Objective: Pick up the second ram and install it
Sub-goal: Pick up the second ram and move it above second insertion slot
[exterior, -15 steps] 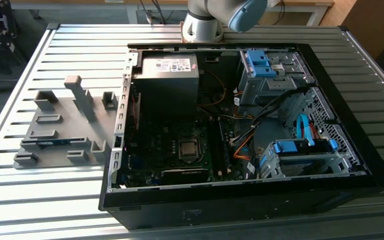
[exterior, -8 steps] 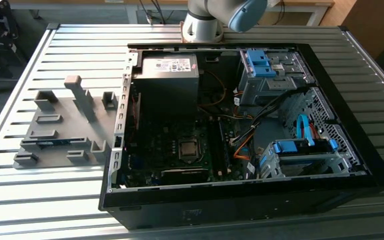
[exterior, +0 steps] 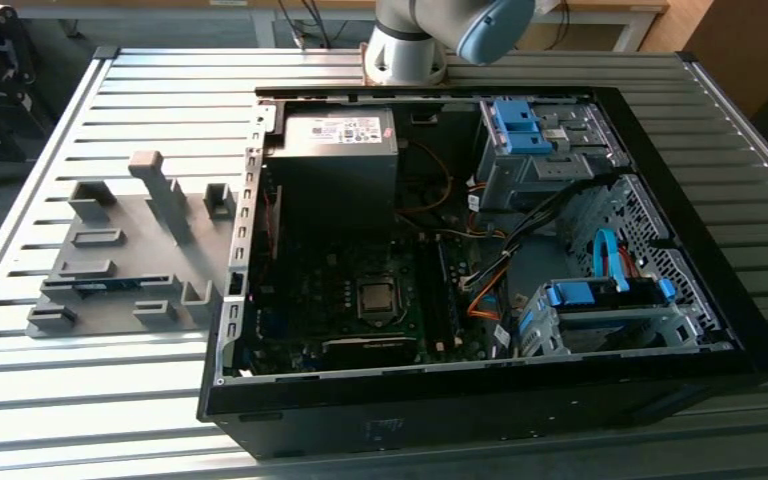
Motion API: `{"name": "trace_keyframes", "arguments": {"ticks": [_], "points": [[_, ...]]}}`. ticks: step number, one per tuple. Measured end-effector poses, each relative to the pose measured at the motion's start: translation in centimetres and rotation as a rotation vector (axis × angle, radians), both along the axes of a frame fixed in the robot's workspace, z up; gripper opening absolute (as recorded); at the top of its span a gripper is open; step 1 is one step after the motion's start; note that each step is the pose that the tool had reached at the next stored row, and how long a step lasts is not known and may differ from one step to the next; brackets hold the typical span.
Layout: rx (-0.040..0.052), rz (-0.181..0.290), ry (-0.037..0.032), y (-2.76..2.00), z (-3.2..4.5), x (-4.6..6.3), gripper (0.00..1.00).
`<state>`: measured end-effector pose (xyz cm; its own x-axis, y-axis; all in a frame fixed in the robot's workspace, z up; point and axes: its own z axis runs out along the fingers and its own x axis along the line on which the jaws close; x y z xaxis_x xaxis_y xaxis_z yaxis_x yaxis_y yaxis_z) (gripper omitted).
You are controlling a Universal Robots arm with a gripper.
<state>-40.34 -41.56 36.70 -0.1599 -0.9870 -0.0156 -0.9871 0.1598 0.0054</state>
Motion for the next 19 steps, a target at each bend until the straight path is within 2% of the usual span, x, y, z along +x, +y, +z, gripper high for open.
{"name": "trace_keyframes", "arguments": {"ticks": [10, 19], "points": [[0.0000, 0.014, 0.0000, -0.39, -0.60, 0.0, 0.37], [0.0000, 0.023, 0.0000, -0.54, -1.19, 0.0, 0.37]]}}
